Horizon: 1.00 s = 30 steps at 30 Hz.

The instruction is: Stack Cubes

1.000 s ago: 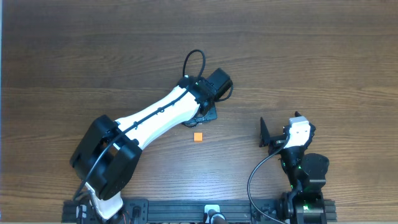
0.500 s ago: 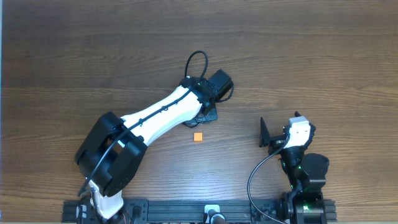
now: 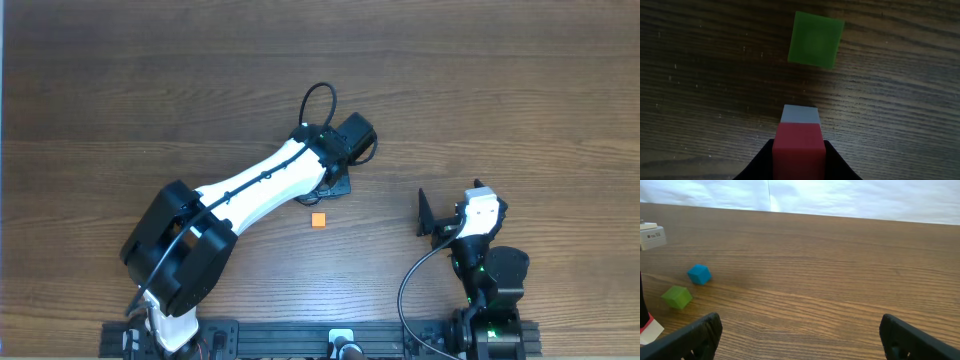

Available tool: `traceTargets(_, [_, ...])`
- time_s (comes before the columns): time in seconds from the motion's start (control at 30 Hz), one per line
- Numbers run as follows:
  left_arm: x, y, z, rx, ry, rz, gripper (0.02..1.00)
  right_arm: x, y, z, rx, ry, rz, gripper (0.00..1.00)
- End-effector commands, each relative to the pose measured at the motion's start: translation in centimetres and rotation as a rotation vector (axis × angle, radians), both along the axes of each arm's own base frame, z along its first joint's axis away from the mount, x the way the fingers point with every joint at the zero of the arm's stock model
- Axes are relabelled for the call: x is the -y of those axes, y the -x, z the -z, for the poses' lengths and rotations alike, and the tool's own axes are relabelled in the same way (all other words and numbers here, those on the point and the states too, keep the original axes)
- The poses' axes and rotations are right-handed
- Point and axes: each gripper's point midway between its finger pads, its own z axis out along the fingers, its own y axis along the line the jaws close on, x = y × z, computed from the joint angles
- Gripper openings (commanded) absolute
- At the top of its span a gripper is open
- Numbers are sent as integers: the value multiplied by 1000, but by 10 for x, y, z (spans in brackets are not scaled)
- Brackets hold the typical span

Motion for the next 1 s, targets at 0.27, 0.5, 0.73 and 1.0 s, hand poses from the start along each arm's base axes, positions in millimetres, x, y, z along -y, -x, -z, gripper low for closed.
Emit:
traceTargets(0.27, [4,-3,0,3,-2,29,329,-2,1,2,-3,-4,-8,993])
traceTargets(0.5, [3,-4,0,8,-8,28,364,-2,1,2,-3,-4,-8,991])
traceTargets(0.73, [3,-4,0,8,-10,36,364,-2,1,2,-3,-3,-8,993])
traceTargets(1.0, [2,-5,0,15,-21,56,364,-2,1,2,-3,-3,-8,991])
